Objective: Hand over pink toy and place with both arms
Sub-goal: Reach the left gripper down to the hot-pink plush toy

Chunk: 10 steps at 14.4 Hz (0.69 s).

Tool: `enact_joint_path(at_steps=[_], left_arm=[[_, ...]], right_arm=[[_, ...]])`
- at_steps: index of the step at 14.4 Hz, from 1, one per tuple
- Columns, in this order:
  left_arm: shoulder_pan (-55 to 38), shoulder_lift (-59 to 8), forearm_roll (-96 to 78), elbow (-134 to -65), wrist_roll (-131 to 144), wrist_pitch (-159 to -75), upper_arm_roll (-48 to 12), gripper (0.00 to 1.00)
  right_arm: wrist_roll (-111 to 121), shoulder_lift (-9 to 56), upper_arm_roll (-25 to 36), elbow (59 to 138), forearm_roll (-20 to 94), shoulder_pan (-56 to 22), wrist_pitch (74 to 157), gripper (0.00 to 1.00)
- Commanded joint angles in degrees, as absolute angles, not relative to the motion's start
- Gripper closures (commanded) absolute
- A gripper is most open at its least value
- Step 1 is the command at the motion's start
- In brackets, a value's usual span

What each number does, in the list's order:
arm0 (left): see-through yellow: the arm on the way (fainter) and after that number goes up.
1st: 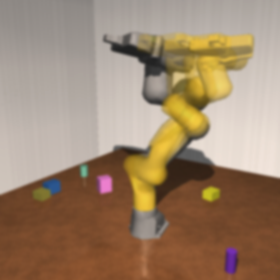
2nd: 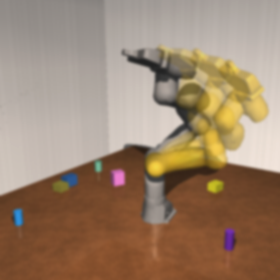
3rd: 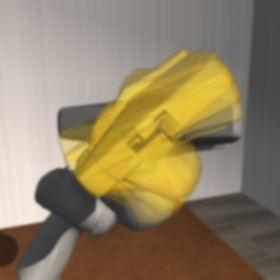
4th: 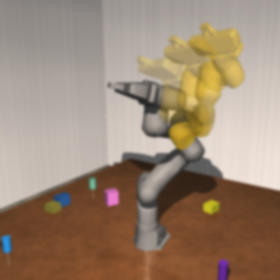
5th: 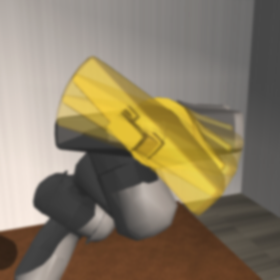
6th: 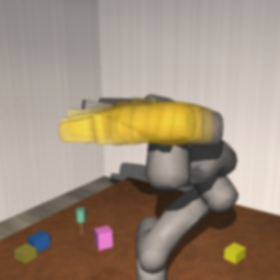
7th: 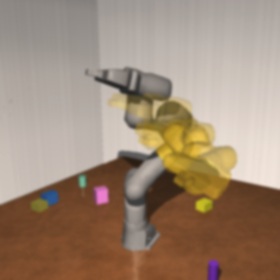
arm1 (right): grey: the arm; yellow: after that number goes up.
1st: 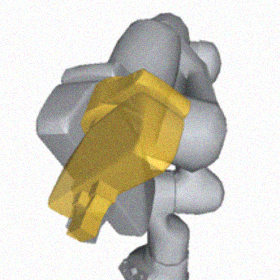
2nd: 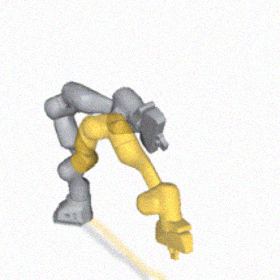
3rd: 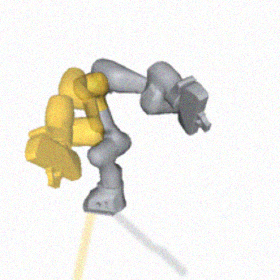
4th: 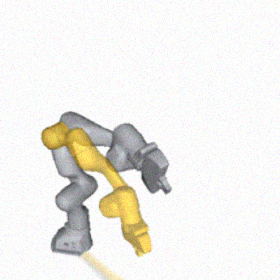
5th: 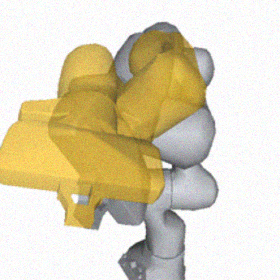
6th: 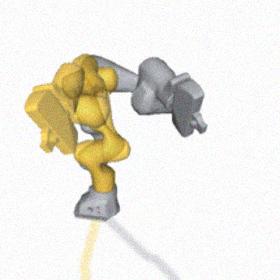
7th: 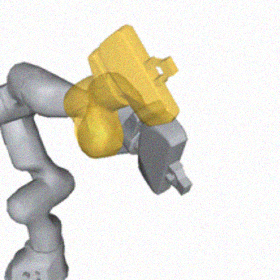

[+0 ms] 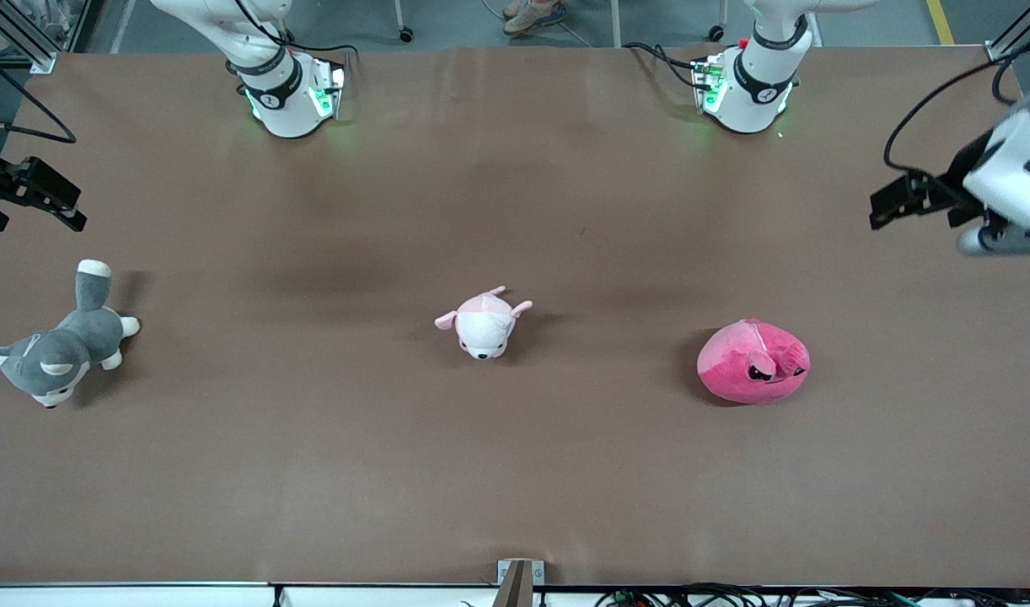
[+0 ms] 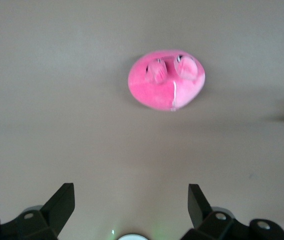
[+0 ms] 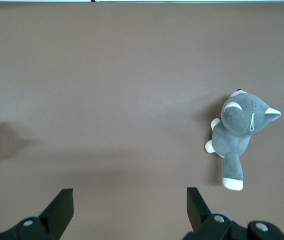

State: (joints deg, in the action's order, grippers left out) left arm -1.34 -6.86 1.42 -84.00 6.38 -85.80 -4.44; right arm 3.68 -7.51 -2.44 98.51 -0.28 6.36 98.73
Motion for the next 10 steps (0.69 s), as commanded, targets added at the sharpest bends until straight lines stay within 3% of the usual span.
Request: enact_joint_path(at_steps=[1, 10], left_arm=[[0.25, -12.37, 1.5, -82.18, 6.59, -90.24, -4.04, 0.0], [0.62, -17.22, -5.17, -97.2, 16.61, -113.36, -4.22, 0.0]], right_arm=[[3.43, -8.88, -3.34, 99.4, -0.97, 7.65, 98.79, 0.0], [3.25, -8.44, -2.99, 97.74, -0.62, 7.91, 97.12, 0.0]])
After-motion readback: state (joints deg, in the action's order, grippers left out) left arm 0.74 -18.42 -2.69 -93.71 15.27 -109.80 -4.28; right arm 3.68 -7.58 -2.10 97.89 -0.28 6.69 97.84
